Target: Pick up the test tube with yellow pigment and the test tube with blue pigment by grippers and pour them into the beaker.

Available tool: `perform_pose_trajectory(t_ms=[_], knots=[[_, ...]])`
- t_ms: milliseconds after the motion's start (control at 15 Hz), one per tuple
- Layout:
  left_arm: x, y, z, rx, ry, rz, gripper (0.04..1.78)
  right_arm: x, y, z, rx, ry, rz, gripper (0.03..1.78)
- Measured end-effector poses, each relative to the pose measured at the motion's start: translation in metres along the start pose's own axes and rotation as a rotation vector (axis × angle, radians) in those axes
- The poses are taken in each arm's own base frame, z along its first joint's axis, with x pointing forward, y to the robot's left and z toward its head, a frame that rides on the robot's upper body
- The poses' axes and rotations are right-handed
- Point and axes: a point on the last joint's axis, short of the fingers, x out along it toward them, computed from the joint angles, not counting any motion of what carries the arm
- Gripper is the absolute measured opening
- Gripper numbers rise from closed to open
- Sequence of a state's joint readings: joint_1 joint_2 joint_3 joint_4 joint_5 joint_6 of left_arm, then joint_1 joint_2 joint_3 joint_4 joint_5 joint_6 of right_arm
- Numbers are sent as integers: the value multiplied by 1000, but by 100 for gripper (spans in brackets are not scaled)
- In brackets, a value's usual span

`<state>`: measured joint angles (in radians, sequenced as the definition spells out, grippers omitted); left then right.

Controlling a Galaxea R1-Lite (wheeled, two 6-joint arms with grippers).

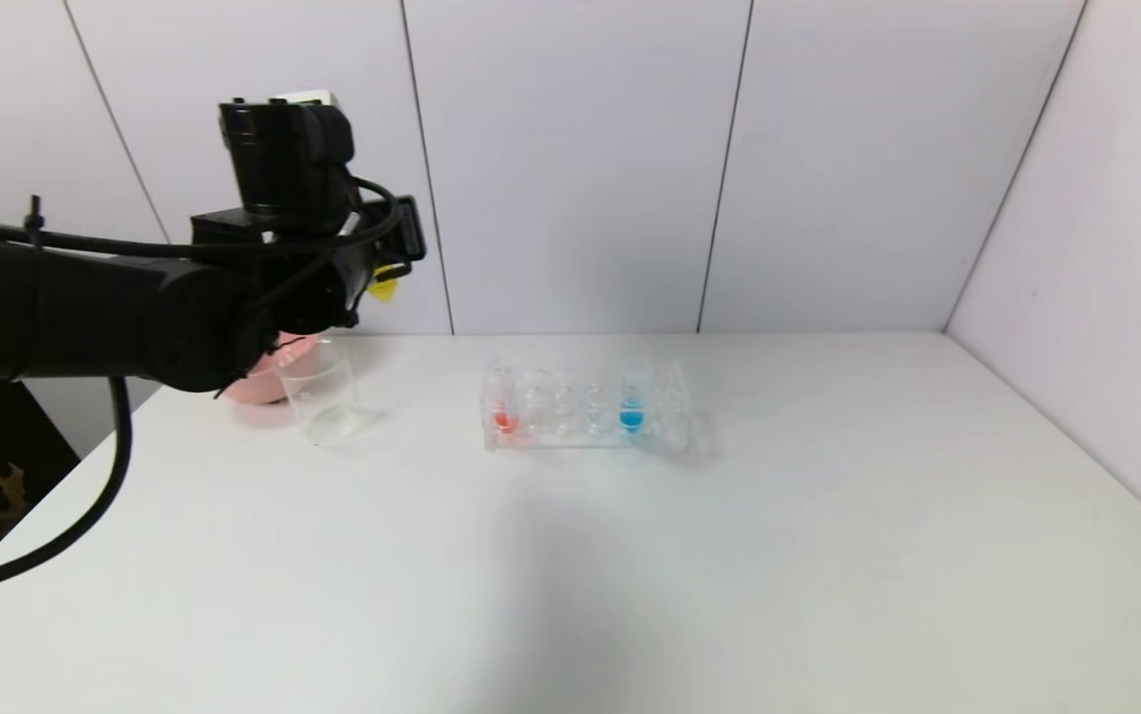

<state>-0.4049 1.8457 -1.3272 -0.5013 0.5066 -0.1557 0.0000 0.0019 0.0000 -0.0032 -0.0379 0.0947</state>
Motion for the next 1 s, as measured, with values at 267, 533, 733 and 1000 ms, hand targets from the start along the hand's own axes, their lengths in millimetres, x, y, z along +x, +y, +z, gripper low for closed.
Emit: perform_pose_trajectory(t_ms=[267,533,733,1000], knots=[[-5,54,7,0,21,14,54,0,0,0,0,0,0,171],[-15,94,12,10,41,8,54,0,0,0,0,0,0,171],[-17,110,12,15,49,37,54,0,0,0,0,0,0,171],[-16,128,7,25,68,50,54,0,0,0,0,0,0,171]])
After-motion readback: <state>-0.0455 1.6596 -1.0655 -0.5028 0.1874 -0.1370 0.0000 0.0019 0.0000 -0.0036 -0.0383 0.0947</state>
